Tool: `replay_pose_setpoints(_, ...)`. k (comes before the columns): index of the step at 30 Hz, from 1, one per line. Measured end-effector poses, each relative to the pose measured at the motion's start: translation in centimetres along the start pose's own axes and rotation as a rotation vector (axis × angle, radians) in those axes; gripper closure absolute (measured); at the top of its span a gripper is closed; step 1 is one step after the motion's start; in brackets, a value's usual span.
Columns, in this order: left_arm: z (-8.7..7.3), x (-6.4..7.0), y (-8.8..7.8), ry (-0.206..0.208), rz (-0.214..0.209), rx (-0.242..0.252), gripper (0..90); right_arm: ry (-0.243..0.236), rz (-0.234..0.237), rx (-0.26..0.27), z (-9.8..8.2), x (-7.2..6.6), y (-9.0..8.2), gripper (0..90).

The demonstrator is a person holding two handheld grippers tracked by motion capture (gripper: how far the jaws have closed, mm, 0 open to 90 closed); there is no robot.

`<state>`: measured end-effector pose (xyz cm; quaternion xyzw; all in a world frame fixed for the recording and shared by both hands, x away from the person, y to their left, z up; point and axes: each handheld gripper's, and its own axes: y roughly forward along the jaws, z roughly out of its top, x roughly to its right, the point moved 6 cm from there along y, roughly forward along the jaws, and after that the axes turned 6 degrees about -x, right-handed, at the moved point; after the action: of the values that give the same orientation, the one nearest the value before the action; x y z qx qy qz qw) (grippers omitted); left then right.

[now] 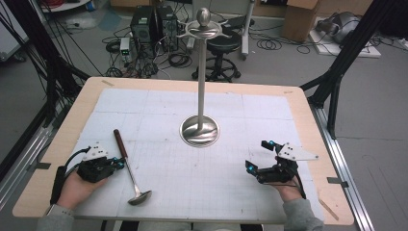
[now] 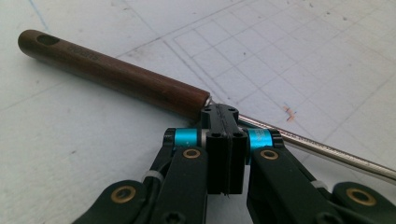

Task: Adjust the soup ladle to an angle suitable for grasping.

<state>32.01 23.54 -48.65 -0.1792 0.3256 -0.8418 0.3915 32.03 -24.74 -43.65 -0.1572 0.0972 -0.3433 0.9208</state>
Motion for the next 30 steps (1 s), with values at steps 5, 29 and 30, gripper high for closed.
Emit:
replay_pose_setpoints(5,0.7,0.4,0.8,0.014,-0.011,0.002,89.5,0.002,0.002,-0.005,0.0,-0.1,0.1,0.2)
replay_pose_setpoints(29,2.7,2.5,2.9,0.063,-0.049,-0.017,89.5,-0.001,0.005,-0.013,-0.1,-0.1,0.2,0.3)
replay_pose_setpoints(30,2.7,2.6,3.0,0.061,-0.053,-0.017,89.5,0.0,0.005,-0.013,-0.1,-0.1,0.2,0.3)
